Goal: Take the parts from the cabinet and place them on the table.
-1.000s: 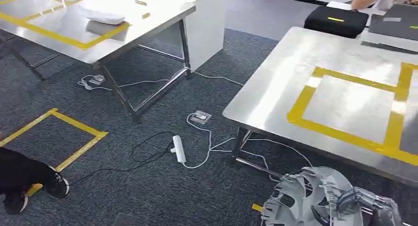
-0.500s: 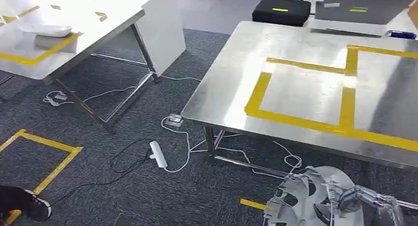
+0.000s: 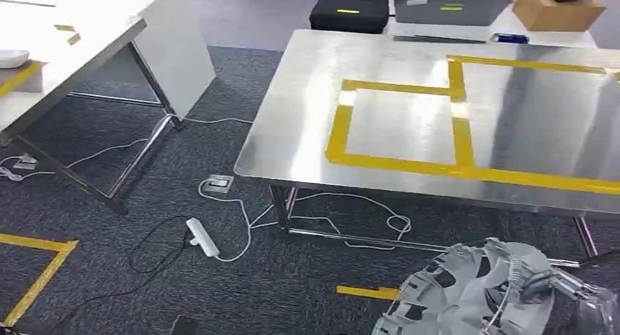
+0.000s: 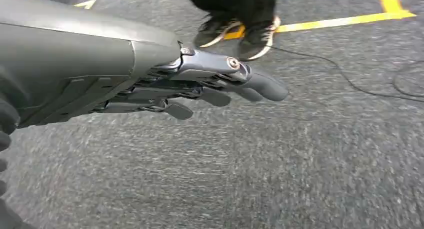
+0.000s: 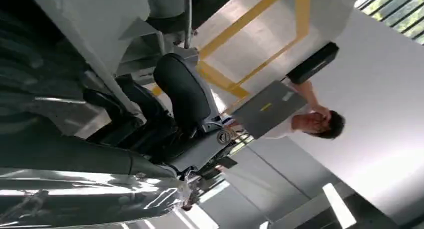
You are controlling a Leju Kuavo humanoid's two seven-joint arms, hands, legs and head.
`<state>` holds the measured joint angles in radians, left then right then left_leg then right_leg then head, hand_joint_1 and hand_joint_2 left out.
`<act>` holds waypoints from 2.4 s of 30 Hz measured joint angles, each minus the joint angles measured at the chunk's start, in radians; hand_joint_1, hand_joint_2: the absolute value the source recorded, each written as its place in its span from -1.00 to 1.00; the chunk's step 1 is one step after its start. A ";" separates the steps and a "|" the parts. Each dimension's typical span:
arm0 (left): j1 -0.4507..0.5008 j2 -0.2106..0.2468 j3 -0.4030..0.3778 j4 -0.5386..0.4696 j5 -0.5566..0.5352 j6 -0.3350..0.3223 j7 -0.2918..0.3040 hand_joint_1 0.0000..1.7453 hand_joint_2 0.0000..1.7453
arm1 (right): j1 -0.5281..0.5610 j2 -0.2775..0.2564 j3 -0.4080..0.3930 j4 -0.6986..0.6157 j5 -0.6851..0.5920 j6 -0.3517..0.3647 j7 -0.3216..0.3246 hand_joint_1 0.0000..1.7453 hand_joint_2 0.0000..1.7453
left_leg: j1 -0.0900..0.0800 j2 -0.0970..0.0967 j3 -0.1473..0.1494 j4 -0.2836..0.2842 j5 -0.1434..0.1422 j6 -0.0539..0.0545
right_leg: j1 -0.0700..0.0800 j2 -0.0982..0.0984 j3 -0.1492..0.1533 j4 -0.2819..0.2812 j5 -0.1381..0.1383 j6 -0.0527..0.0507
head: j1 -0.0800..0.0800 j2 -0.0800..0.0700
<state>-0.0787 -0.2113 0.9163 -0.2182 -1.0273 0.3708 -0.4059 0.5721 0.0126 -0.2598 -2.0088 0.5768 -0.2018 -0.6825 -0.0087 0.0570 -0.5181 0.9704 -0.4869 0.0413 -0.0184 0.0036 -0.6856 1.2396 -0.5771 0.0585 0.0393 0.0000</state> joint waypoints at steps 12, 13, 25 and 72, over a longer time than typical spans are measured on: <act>-0.006 -0.004 0.000 0.000 -0.010 -0.001 -0.002 -1.00 1.00 | -0.042 0.008 -0.035 0.045 0.030 0.027 0.006 1.00 1.00 | 0.004 -0.040 -0.086 0.237 -0.152 -0.047 | 0.003 0.008 0.126 -0.236 0.088 -0.048 | -0.006 0.000; -0.004 -0.004 0.000 0.000 -0.013 -0.001 -0.002 -1.00 1.00 | -0.046 0.008 -0.035 0.050 0.036 0.032 0.005 1.00 1.00 | 0.003 -0.045 -0.119 0.307 -0.173 -0.045 | 0.006 0.022 0.124 -0.236 0.089 -0.050 | -0.005 0.000; -0.020 -0.003 -0.001 0.000 -0.024 -0.009 -0.001 -1.00 1.00 | -0.071 0.007 -0.006 0.084 0.066 0.049 0.001 1.00 1.00 | -0.010 -0.083 0.004 -0.023 0.023 0.021 | 0.018 0.059 0.078 -0.206 0.078 -0.024 | -0.005 0.000; -0.020 0.000 -0.035 0.000 -0.070 -0.053 0.004 -1.00 1.00 | -0.171 -0.192 0.327 0.214 0.057 -0.174 0.167 1.00 1.00 | -0.004 -0.047 -0.086 0.167 -0.088 -0.040 | 0.000 -0.003 0.132 -0.228 0.073 -0.043 | -0.012 0.000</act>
<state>-0.0985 -0.2113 0.8808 -0.2182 -1.0975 0.3174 -0.4017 0.4013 -0.1797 0.0671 -1.7952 0.6340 -0.3761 -0.5158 -0.0127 0.0102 -0.6036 1.1377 -0.5747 0.0009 -0.0183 0.0002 -0.5537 1.0112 -0.5040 0.0151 0.0271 0.0000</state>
